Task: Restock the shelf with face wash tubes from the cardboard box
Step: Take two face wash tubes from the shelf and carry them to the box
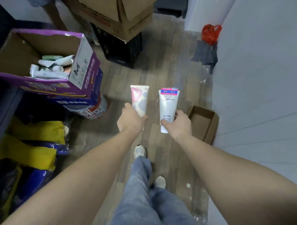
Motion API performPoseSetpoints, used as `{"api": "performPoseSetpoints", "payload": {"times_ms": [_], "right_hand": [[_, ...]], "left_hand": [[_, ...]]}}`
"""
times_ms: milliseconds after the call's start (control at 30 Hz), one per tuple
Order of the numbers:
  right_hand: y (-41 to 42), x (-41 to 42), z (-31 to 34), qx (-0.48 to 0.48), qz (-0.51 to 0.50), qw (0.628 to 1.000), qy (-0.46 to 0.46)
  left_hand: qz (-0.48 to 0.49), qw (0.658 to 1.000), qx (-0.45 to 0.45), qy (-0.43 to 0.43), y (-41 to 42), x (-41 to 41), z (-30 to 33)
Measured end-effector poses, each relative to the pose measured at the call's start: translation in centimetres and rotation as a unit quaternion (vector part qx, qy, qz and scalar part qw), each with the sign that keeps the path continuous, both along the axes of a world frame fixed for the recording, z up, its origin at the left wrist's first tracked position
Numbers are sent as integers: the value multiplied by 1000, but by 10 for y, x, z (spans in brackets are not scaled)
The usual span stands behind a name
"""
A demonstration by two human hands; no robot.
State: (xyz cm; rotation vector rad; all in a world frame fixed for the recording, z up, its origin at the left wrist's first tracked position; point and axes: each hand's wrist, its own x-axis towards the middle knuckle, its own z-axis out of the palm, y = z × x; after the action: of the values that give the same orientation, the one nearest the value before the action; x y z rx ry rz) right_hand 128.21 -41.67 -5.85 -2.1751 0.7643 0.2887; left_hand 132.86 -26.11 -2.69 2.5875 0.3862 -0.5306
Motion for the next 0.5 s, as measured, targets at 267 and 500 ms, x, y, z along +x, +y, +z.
{"api": "performPoseSetpoints", "payload": {"times_ms": [267,500], "right_hand": [[13,122,-6,-9,26,1000,9],[10,198,-13,-4,7,1000,30]], "left_hand": [[17,1000,5,3,13,116,-11],[9,999,26,27,11,198,-18]]}}
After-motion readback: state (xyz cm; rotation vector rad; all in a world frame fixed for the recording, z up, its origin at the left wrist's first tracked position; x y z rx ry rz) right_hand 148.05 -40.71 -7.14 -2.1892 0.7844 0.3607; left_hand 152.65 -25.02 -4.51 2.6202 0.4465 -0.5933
